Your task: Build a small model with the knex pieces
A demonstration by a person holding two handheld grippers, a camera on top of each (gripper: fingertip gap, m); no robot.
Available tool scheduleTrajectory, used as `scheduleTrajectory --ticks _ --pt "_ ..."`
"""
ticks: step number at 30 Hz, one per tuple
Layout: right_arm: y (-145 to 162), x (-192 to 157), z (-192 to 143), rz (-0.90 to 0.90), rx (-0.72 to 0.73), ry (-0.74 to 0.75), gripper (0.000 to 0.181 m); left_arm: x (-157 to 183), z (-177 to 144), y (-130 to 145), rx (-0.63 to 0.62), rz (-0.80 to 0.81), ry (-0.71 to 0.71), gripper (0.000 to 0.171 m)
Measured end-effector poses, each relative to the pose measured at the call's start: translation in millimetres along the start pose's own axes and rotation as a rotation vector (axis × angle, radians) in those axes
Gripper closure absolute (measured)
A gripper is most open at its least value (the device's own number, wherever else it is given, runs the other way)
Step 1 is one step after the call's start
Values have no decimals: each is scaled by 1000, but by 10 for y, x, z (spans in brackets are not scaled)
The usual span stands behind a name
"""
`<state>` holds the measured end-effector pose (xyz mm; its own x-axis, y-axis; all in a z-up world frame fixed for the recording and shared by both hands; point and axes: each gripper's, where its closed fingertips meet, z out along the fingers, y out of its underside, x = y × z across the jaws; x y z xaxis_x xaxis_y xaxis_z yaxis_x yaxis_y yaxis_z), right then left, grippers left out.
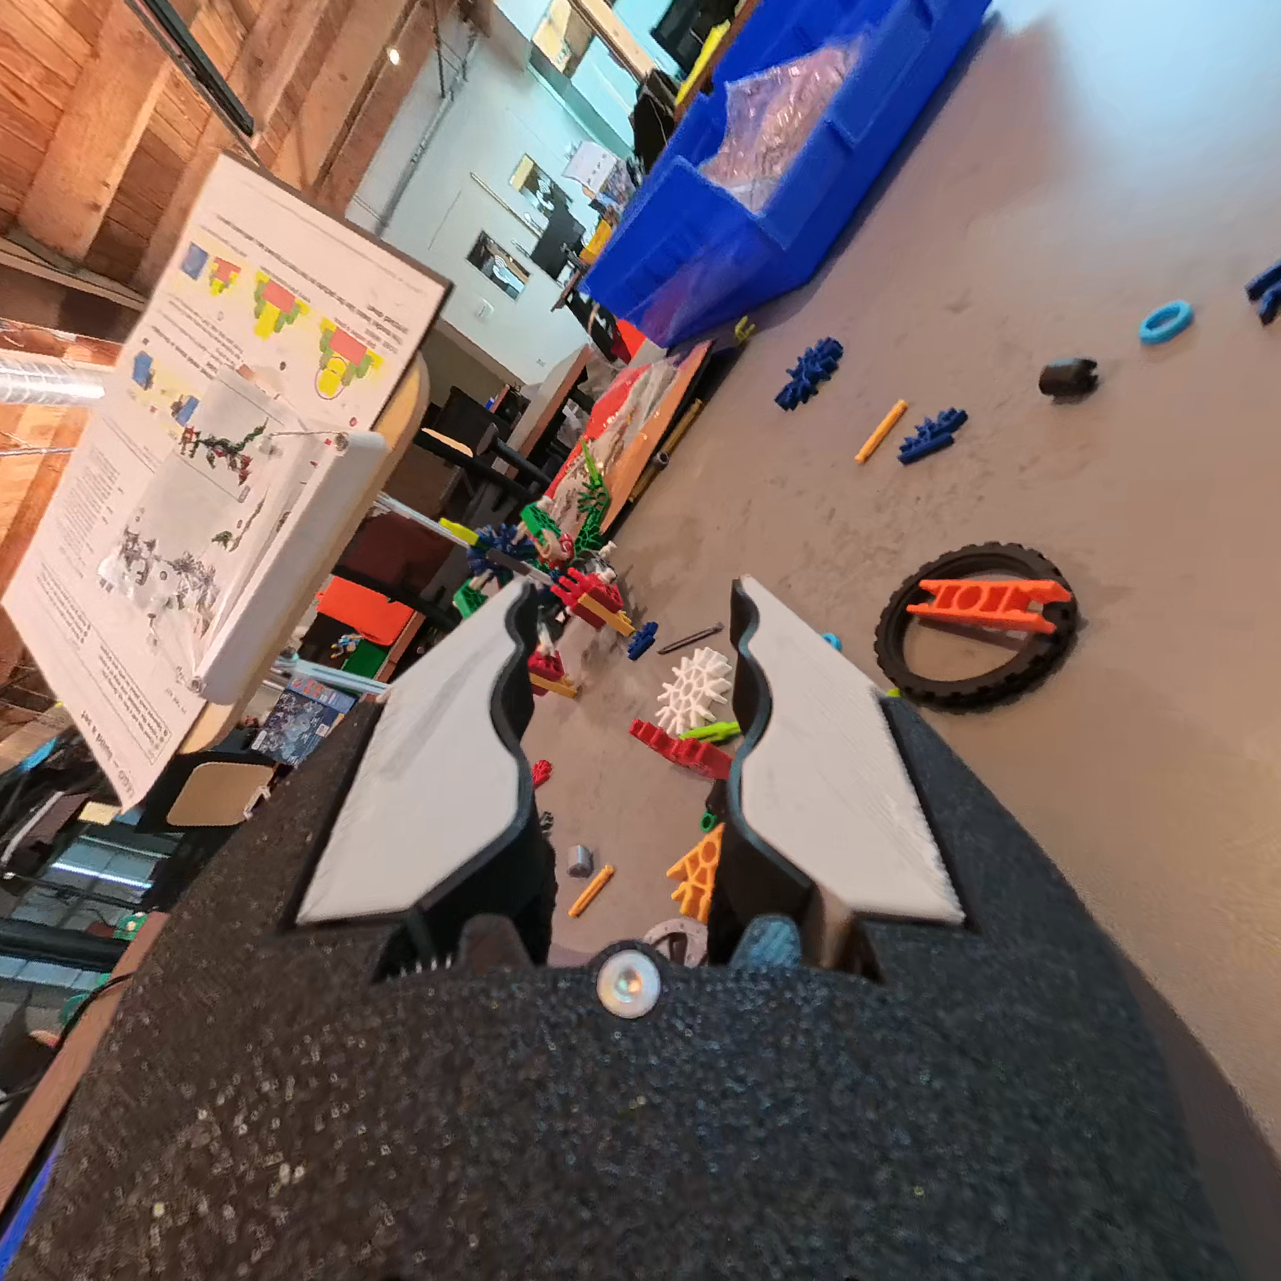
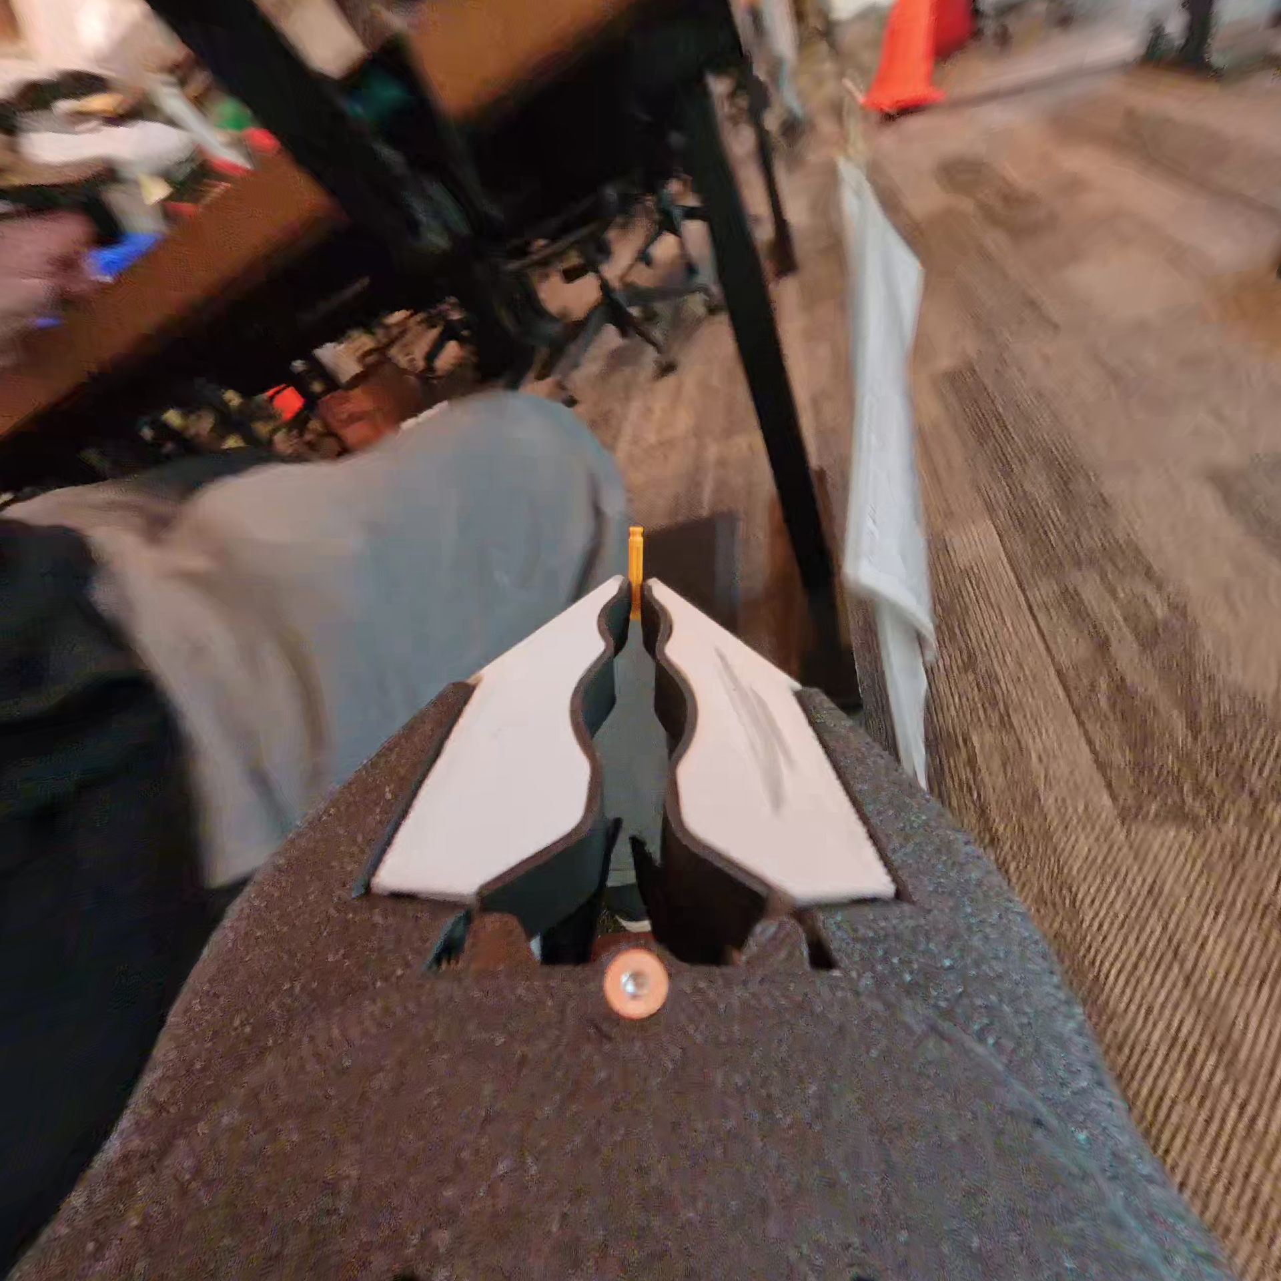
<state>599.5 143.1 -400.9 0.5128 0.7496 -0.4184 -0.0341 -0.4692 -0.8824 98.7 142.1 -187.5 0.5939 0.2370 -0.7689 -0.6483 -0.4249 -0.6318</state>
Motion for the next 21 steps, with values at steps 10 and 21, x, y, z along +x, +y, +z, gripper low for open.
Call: scheduleTrajectory --ticks 10,21 --pt "-1215 -2332 642 -458 69 -359 180 -332 -230 -189 178 -216 -51 123" --pt "-1553 -3119 2223 -676 -118 -380 179 -583 -449 22 218 -345 144 126"
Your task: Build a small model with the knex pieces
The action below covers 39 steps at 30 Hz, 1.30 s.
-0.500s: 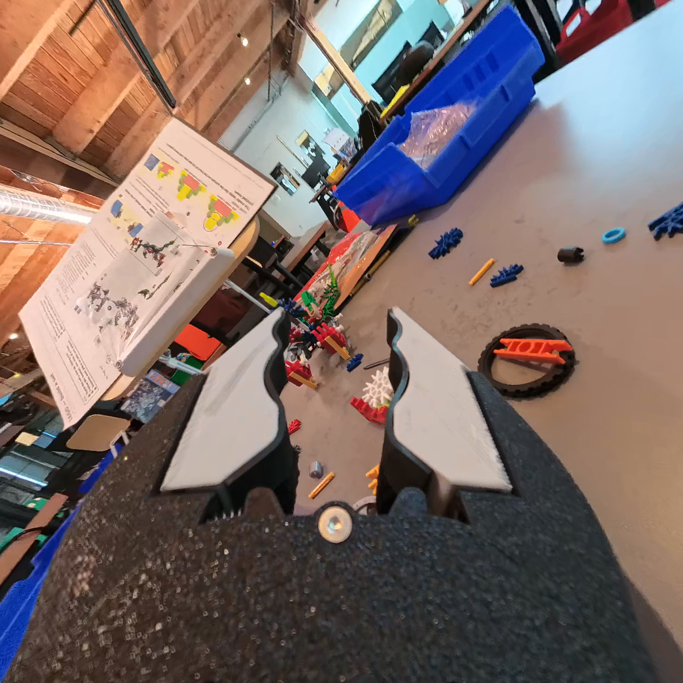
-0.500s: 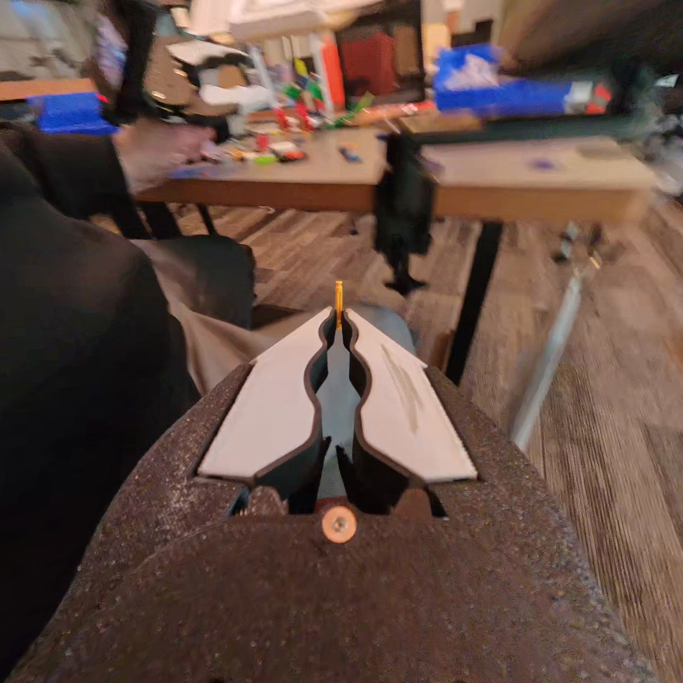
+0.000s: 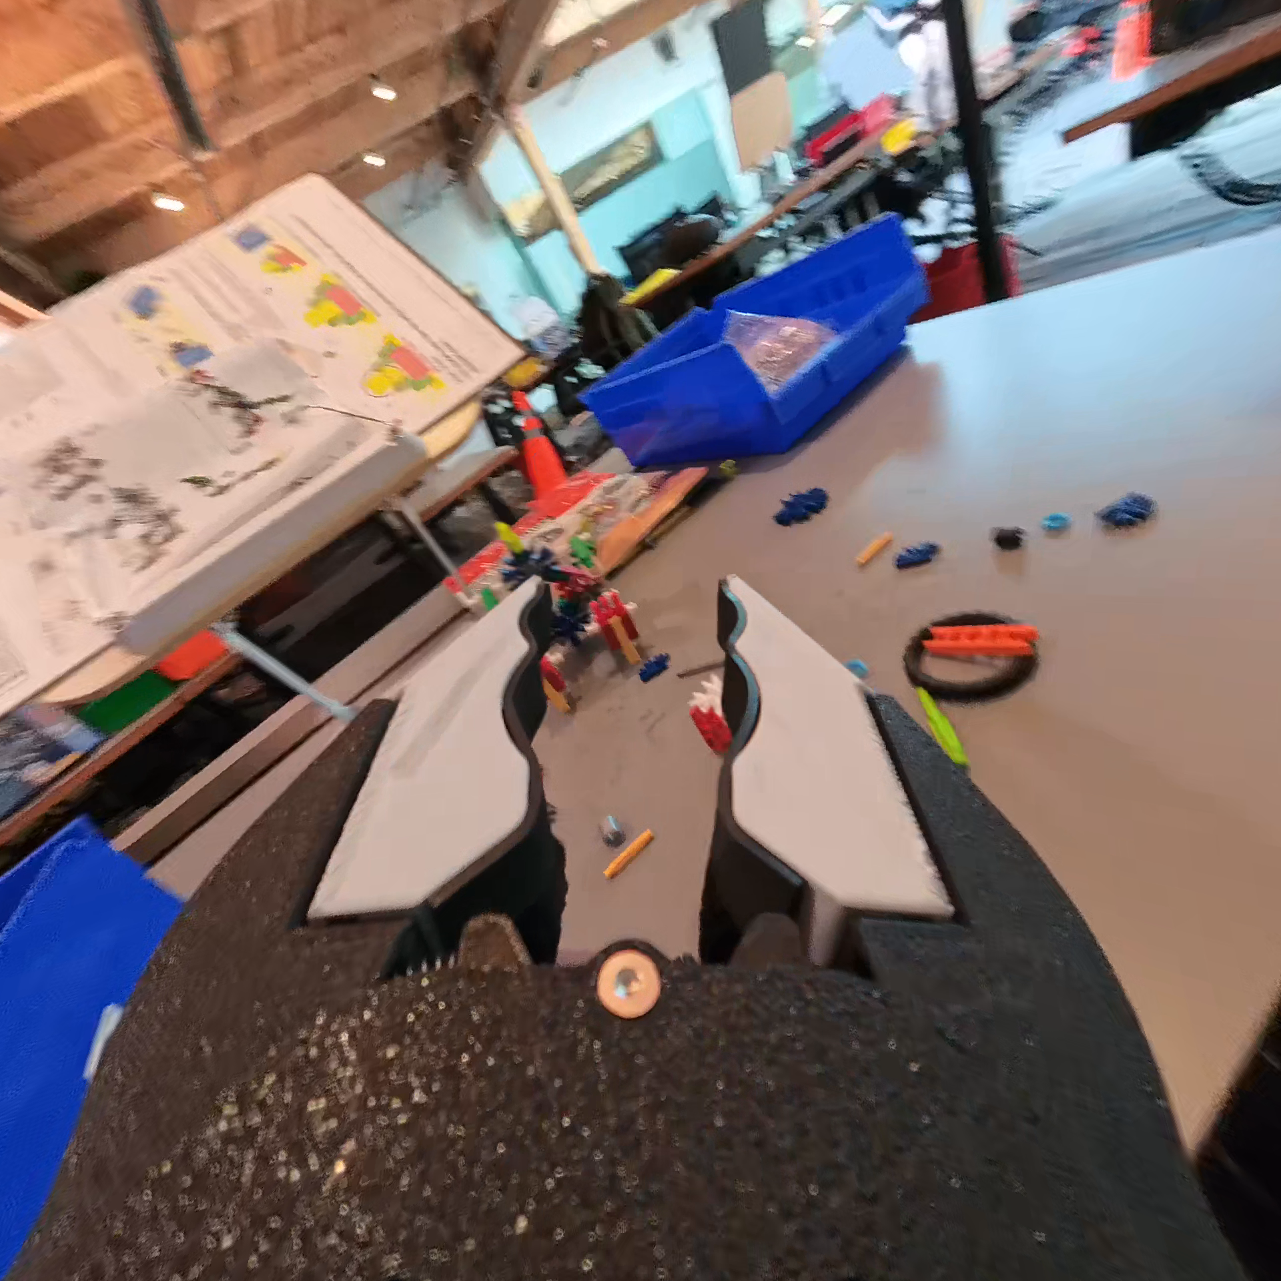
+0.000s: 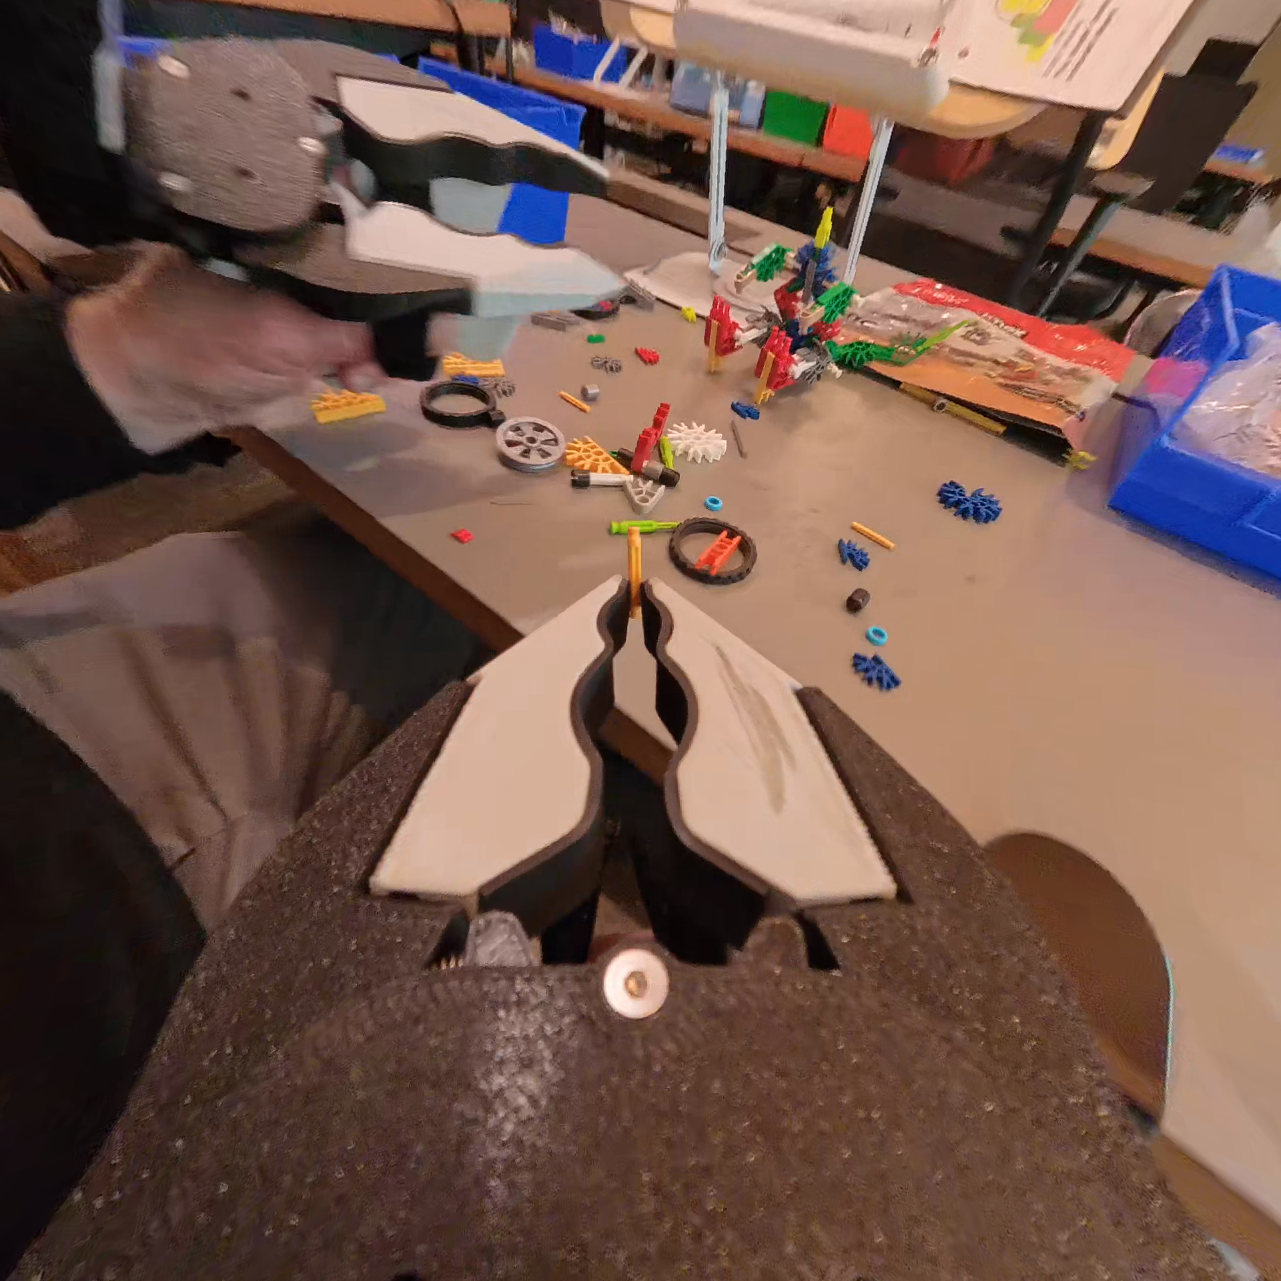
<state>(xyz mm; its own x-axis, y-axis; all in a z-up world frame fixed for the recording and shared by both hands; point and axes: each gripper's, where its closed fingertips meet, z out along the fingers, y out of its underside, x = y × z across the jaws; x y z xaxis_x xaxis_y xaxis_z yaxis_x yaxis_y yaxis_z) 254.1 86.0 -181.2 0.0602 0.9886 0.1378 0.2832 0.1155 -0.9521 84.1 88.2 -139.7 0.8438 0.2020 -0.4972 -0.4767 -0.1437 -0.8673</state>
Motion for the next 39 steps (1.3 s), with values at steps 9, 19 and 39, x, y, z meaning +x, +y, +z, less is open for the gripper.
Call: scheduleTrajectory --ticks 9,19,39 --pt "290 231 717 -29 -241 -63 179 699 -372 454 -230 62 529 78" --pt "360 104 1012 -41 -363 -163 179 326 -37 828 -321 314 366 96" --pt "48 432 1101 5 -329 -126 150 589 -267 753 -362 135 588 64"
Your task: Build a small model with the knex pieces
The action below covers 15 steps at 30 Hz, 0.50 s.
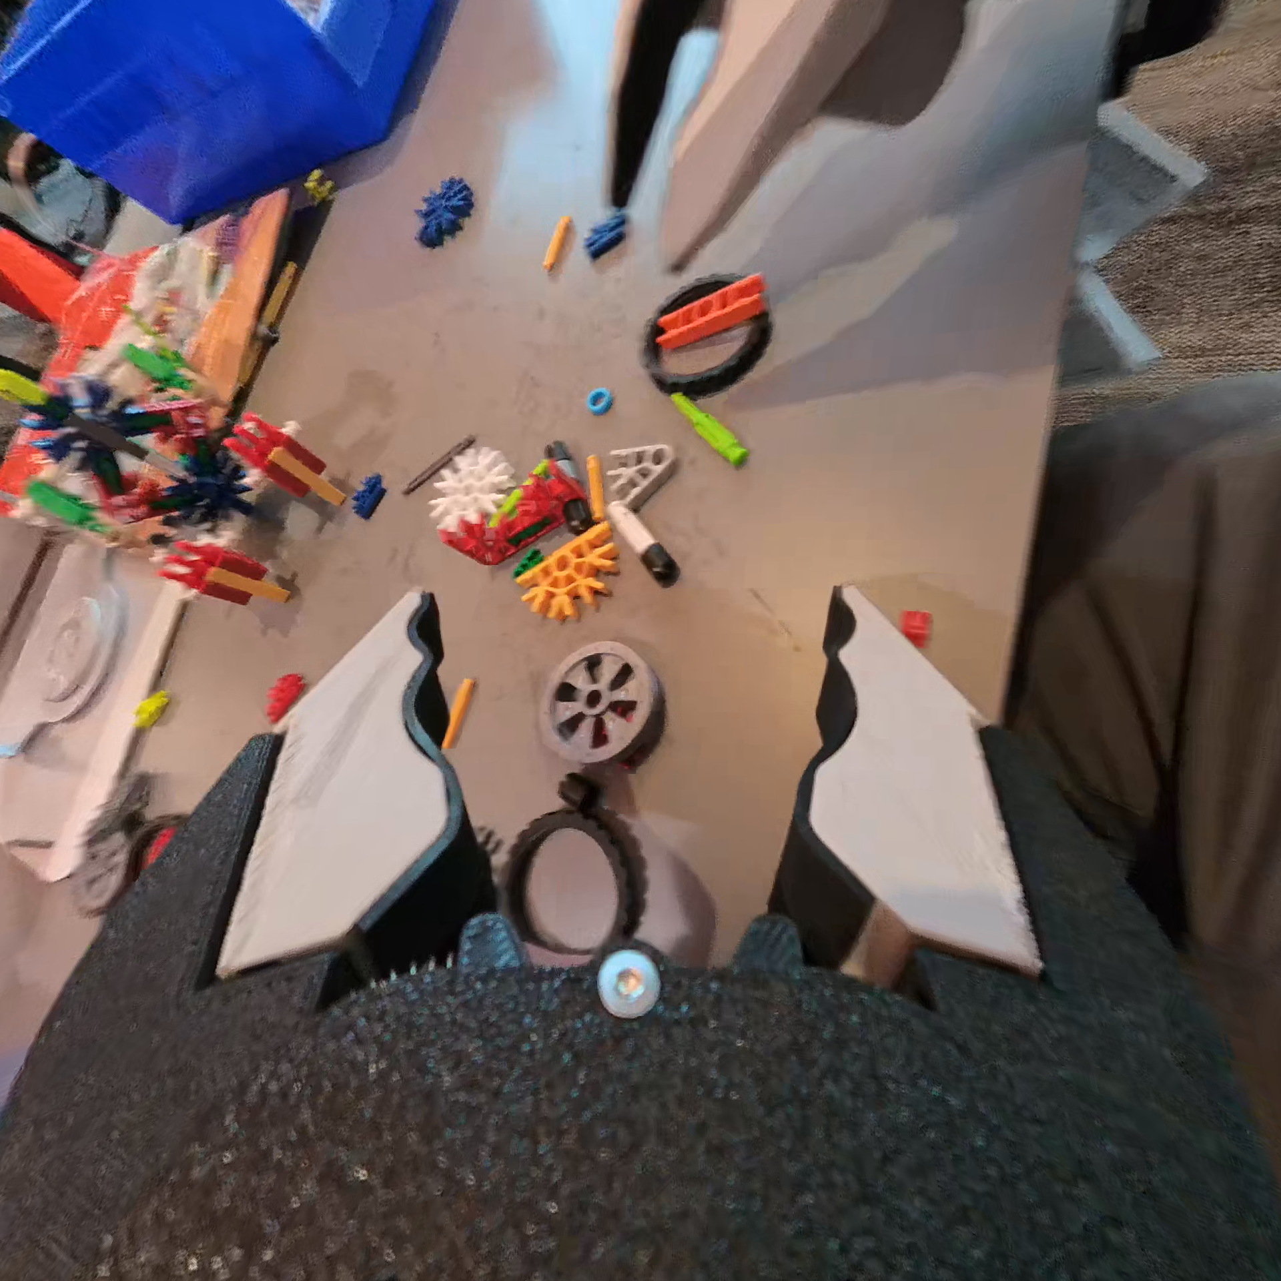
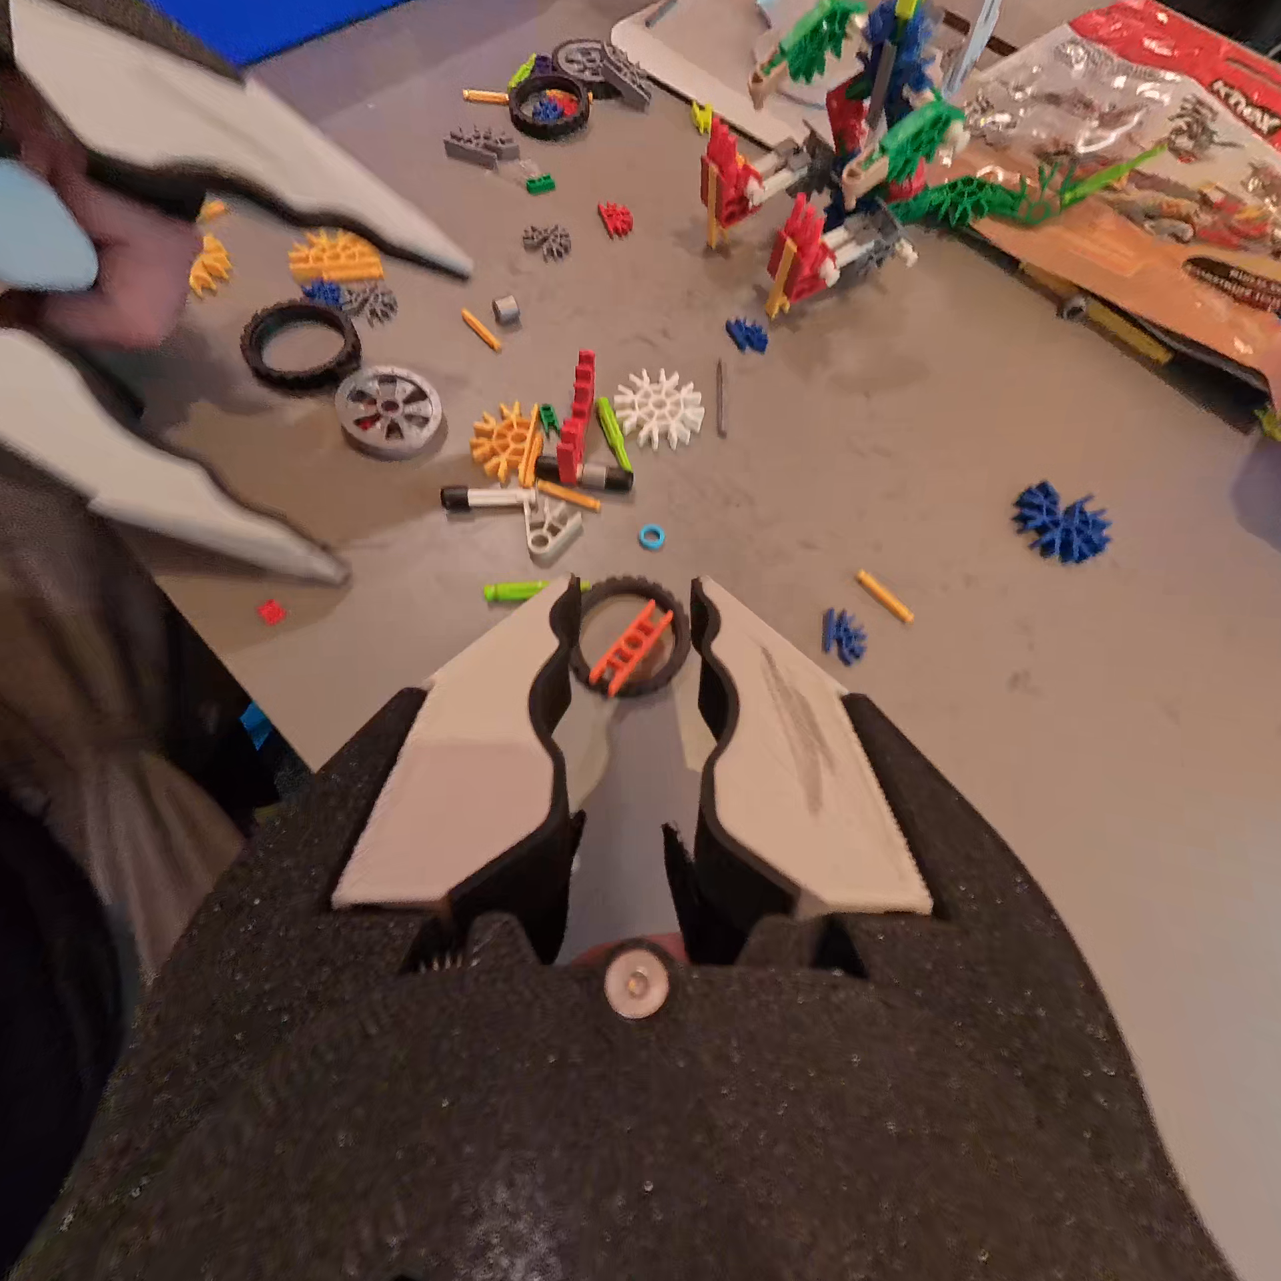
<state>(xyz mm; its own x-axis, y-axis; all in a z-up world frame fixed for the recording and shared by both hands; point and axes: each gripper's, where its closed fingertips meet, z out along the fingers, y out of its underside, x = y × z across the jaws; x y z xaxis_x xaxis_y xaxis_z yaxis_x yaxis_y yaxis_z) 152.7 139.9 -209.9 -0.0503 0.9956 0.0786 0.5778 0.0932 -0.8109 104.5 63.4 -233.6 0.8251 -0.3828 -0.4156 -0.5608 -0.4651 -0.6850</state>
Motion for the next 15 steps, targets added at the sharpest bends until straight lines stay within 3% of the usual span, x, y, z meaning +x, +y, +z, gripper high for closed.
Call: scheduleTrajectory --ticks 3,6,10,15 --pt "199 11 -61 2 -41 27 150 -394 36 119 -80 39 -186 71" --pt "313 -22 -57 -11 -77 23 146 -611 -17 182 -114 34 -228 66" --pt "237 -417 -53 -51 -54 -154 146 -378 -194 -19 5 -98 -55 66" --pt "156 -1073 96 -205 -72 -342 144 -262 -302 207 -38 -134 -56 65"
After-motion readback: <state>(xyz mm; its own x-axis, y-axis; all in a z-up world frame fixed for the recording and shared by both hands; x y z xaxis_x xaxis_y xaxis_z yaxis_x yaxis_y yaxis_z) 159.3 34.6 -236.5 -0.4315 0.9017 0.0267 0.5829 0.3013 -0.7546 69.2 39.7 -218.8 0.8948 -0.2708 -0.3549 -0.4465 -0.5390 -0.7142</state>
